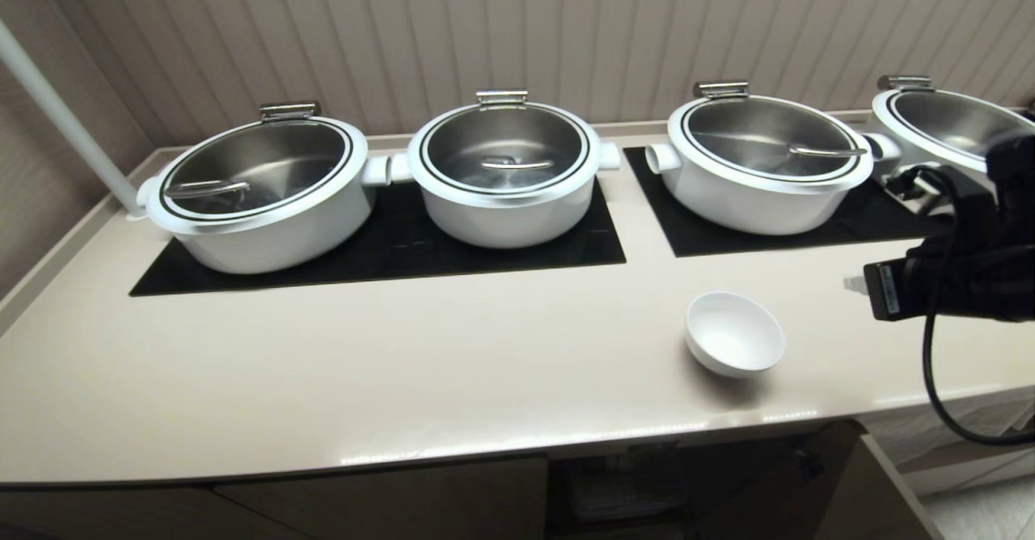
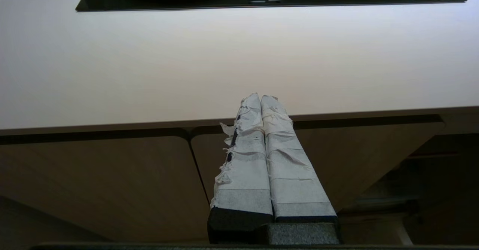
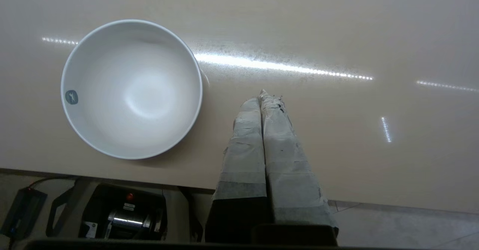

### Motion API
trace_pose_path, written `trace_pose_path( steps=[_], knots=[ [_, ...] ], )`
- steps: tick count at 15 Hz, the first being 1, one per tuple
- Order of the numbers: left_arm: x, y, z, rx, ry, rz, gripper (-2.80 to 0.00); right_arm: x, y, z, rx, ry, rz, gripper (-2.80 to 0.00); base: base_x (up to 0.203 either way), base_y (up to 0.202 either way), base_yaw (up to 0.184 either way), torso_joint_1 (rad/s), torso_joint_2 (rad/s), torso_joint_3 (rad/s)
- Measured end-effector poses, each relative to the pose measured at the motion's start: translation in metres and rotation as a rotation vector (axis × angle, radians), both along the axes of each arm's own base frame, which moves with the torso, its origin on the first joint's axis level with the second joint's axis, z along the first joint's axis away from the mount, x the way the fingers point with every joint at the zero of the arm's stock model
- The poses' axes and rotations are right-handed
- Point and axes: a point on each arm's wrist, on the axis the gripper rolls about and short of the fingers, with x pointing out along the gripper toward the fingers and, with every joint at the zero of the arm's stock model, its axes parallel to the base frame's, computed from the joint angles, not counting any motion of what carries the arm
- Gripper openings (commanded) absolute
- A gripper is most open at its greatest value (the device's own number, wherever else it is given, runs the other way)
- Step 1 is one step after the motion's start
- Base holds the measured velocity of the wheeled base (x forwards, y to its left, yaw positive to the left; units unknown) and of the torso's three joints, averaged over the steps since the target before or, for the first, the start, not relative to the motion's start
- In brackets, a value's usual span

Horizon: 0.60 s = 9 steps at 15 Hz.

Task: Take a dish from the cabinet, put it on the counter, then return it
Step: Pick up the bowl from the table

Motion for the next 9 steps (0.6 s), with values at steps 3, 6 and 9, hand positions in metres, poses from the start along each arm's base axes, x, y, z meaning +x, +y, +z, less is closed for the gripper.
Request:
trace_pose_path(
  steps=[3, 6, 9],
  knots=[
    [0.0, 0.0, 0.0, 0.0, 0.0, 0.0, -2.8, 0.017, 0.014, -0.008, -0.028, 0.03, 0.071, -2.8, 0.0, 0.0, 0.0, 0.0, 0.0, 0.0],
    [0.0, 0.0, 0.0, 0.0, 0.0, 0.0, -2.8, 0.029, 0.024, -0.011, -0.032, 0.058, 0.105, 0.0, 0.0, 0.0, 0.0, 0.0, 0.0, 0.0],
    [0.0, 0.0, 0.0, 0.0, 0.0, 0.0, -2.8, 0.03, 0.028, -0.014, -0.037, 0.114, 0.116, 0.0, 0.0, 0.0, 0.0, 0.0, 0.0, 0.0]
  ],
)
